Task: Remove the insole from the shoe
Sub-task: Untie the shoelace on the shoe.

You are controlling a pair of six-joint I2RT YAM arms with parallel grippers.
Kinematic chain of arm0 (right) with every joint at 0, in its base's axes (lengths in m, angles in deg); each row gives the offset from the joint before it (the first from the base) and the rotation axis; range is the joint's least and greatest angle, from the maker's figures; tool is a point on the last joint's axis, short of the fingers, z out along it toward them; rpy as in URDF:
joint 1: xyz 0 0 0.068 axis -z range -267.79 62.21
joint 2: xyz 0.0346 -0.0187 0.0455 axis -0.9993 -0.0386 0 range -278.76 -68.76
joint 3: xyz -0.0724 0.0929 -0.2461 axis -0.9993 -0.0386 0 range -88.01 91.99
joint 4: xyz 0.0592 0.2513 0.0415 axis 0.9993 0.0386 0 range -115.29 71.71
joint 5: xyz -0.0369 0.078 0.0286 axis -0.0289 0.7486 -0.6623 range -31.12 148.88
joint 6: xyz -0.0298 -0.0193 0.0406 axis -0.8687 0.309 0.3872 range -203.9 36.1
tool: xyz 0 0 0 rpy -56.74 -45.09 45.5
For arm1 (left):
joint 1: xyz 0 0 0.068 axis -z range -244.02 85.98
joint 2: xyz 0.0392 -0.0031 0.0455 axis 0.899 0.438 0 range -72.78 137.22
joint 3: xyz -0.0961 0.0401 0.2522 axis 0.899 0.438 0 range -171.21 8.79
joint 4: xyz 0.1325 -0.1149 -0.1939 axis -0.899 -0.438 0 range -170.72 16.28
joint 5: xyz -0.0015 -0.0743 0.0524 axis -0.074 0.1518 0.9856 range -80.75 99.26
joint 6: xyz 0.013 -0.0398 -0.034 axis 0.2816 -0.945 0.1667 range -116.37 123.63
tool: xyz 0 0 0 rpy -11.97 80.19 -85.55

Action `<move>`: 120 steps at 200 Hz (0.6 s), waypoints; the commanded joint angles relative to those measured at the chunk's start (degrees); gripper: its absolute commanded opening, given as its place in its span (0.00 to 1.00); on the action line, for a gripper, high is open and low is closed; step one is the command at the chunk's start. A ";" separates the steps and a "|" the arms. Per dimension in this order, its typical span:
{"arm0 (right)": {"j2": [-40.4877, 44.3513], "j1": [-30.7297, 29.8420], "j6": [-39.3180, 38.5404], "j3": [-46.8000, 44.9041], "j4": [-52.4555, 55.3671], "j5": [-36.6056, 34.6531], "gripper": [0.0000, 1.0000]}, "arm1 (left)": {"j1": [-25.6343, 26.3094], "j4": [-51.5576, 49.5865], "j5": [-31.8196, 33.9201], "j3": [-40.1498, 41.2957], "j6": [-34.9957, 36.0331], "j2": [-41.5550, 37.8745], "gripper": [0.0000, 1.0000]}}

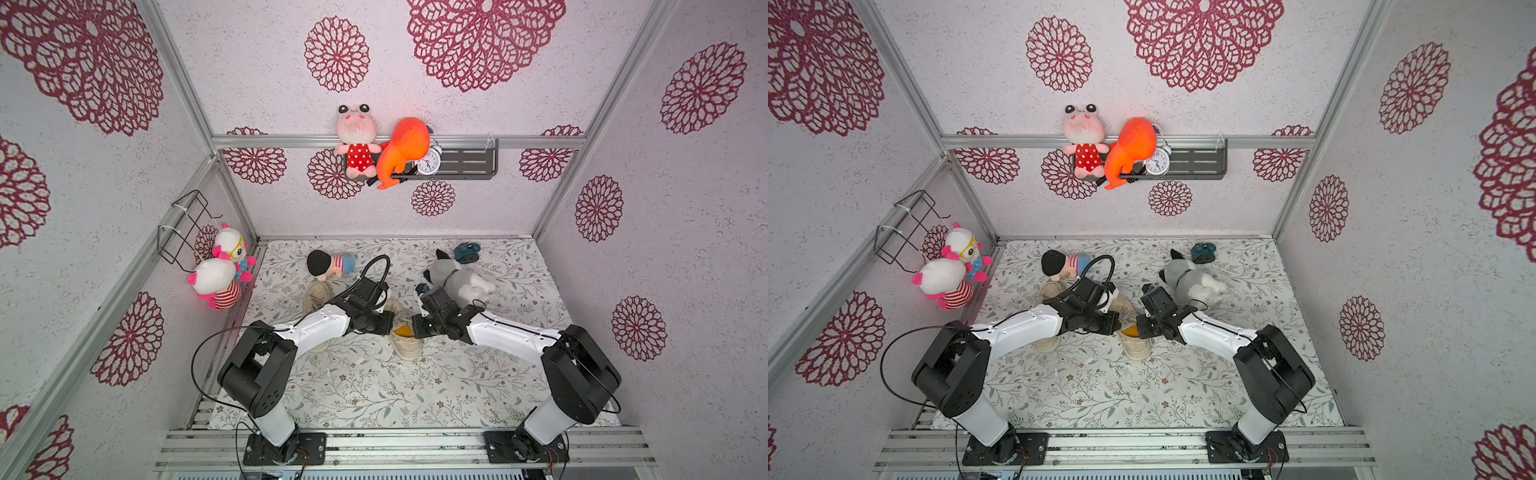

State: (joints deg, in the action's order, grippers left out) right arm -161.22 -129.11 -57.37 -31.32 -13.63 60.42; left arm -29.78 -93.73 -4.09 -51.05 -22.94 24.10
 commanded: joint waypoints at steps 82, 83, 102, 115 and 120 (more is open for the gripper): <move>9.87 1.51 28.99 11.13 4.95 2.01 0.51 | -0.85 15.18 -2.83 3.65 -11.42 -1.76 0.00; 9.86 1.51 29.49 11.19 4.86 1.95 0.51 | -0.89 15.44 -2.88 3.70 -11.59 -1.73 0.00; 9.26 1.34 40.05 12.04 6.17 0.99 0.54 | -0.26 20.03 -3.72 4.00 -15.60 -0.53 0.00; 8.97 1.16 45.30 11.78 6.52 1.32 0.54 | 0.57 22.08 -3.67 4.17 -17.44 0.05 0.00; 8.97 1.00 47.17 11.51 6.54 1.46 0.55 | 0.89 22.41 -3.41 4.12 -18.05 0.24 0.00</move>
State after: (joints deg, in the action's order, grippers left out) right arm -151.91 -127.71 -26.03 -19.98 -9.78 63.07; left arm -29.83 -80.29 -7.19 -46.96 -35.42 23.44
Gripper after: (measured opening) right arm 0.542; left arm 0.049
